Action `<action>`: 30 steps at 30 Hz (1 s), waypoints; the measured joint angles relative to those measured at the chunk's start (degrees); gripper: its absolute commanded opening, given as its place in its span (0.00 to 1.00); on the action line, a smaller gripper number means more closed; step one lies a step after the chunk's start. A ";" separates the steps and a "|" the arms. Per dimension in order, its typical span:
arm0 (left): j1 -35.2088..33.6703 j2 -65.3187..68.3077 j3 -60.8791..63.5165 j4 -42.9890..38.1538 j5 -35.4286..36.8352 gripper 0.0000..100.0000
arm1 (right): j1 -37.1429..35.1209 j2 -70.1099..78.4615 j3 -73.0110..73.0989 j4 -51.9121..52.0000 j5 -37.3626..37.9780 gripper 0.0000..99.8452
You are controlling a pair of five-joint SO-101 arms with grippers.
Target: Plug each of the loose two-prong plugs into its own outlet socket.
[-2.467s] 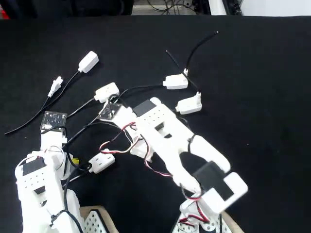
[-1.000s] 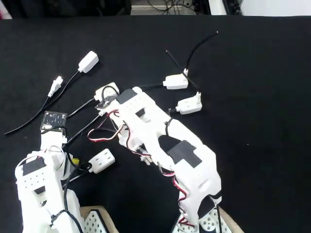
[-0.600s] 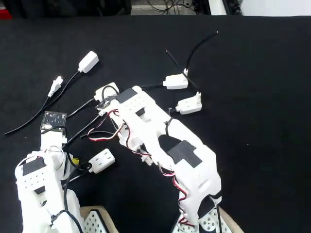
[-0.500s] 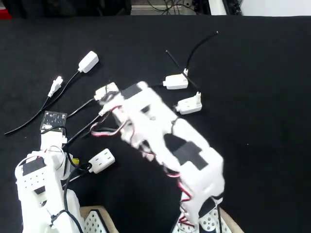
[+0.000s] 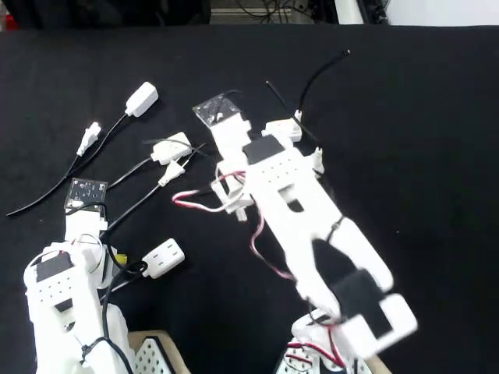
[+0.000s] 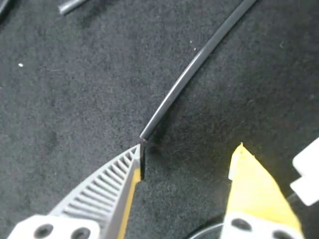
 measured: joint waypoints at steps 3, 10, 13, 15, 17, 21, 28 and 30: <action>0.00 0.00 0.00 0.00 0.00 0.28 | 0.00 -5.01 4.31 -4.13 -2.81 0.01; 1.14 0.00 0.97 -1.85 1.05 0.28 | -2.64 -19.43 17.23 -16.70 -7.91 0.01; 3.08 -0.35 1.14 -2.37 1.76 0.28 | -5.63 -28.22 24.70 -22.86 -8.26 0.01; 3.60 -0.35 1.14 -2.46 1.76 0.28 | -6.07 -34.81 30.07 -27.34 -8.26 0.01; 4.22 -0.35 1.14 -2.46 1.76 0.28 | -6.07 -41.23 35.78 -32.53 -8.26 0.01; 6.68 -0.97 1.14 -2.99 1.76 0.28 | -6.15 -52.48 46.59 -43.60 -9.85 0.01; 15.21 -10.46 4.57 -11.60 9.32 0.28 | -6.15 -61.80 53.71 -50.81 -18.20 0.01; 18.20 -15.21 6.15 -13.54 11.87 0.28 | -6.15 -61.89 53.71 -50.81 -18.73 0.01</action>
